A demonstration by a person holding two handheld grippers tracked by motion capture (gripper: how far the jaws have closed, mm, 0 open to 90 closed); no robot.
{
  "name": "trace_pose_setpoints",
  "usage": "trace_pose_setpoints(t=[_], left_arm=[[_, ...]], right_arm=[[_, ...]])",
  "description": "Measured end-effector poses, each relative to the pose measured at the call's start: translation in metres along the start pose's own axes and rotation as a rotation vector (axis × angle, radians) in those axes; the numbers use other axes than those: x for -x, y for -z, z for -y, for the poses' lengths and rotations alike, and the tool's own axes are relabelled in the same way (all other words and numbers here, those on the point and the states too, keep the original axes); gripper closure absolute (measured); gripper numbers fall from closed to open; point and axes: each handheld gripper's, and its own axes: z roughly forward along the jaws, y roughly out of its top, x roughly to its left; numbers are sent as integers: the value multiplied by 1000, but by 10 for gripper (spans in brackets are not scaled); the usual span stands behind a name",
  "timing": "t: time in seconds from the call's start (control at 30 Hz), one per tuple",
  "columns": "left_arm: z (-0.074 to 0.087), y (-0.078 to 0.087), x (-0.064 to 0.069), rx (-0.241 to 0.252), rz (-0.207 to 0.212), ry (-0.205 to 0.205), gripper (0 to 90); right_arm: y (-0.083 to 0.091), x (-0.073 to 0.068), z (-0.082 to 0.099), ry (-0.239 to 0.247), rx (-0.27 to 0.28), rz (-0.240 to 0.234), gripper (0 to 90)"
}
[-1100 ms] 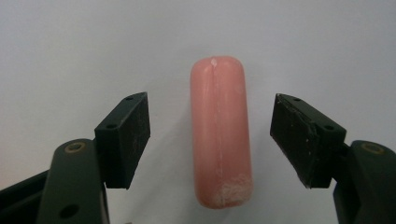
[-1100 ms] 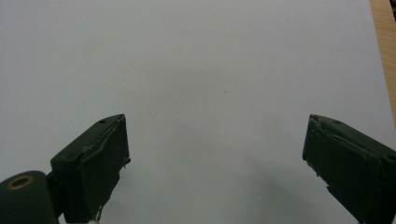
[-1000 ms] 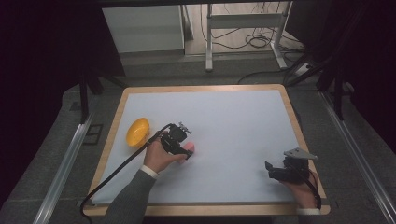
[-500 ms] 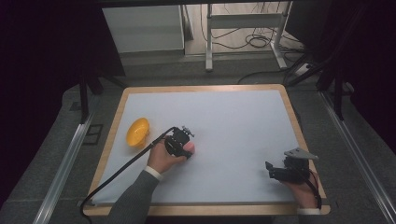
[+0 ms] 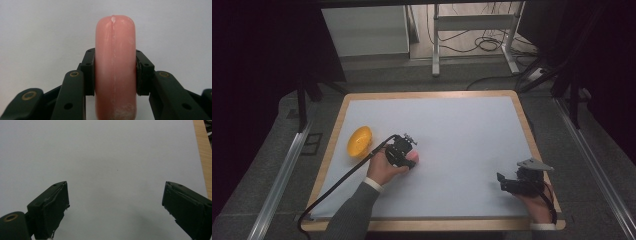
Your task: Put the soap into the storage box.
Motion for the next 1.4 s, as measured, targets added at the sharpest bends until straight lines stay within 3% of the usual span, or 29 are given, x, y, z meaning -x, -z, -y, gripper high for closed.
trace_pose_setpoints(t=[0.47, 1.4], left_arm=[[6, 26, -11, 58, -21, 21, 601], [16, 58, -31, 100, -51, 59, 601]], right_arm=[[0, 1, 0, -1, 0, 3, 68], [-1, 1, 1, -4, -6, 7, 68]])
